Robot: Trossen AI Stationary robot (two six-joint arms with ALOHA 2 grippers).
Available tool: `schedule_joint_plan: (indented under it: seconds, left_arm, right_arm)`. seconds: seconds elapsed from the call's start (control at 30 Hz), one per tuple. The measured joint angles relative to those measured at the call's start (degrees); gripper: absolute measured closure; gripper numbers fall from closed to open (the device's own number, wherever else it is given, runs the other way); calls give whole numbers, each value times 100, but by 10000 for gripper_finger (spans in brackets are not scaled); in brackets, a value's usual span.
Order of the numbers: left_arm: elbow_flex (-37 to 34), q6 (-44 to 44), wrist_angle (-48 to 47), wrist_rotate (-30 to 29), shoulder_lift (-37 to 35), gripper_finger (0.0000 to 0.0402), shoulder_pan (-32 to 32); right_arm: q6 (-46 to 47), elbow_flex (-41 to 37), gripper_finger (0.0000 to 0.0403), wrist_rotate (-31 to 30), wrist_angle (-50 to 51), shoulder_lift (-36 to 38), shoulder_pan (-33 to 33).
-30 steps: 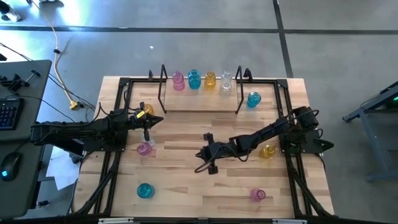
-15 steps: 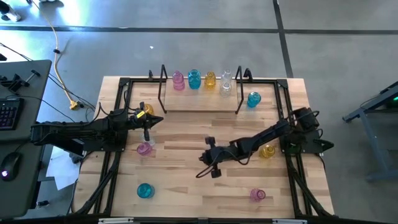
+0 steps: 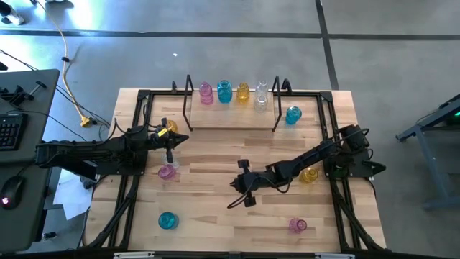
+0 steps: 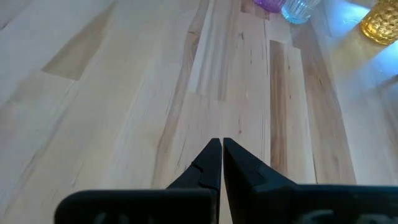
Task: Sort vases onto shelf
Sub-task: Put the left yellow vase on the shelf aligned with the yellow vase
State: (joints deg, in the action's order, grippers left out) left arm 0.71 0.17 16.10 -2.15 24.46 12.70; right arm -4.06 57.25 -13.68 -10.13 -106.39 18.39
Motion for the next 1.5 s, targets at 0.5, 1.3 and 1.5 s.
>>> schedule_joint_plan:
  seconds: [0.5, 1.3, 1.5]
  left_arm:
    - [0, 1, -1, 0, 1, 401, -1]
    - [-2, 1, 382, -302, -1, 401, 3]
    - [-2, -440, 477, -308, 1, 401, 3]
  right_arm:
    - [16, 0, 403, -296, -438, -38, -47]
    - [-240, 2, 403, -482, -1444, -313, -370]
    - [-241, 2, 403, -483, -1432, -313, -369]
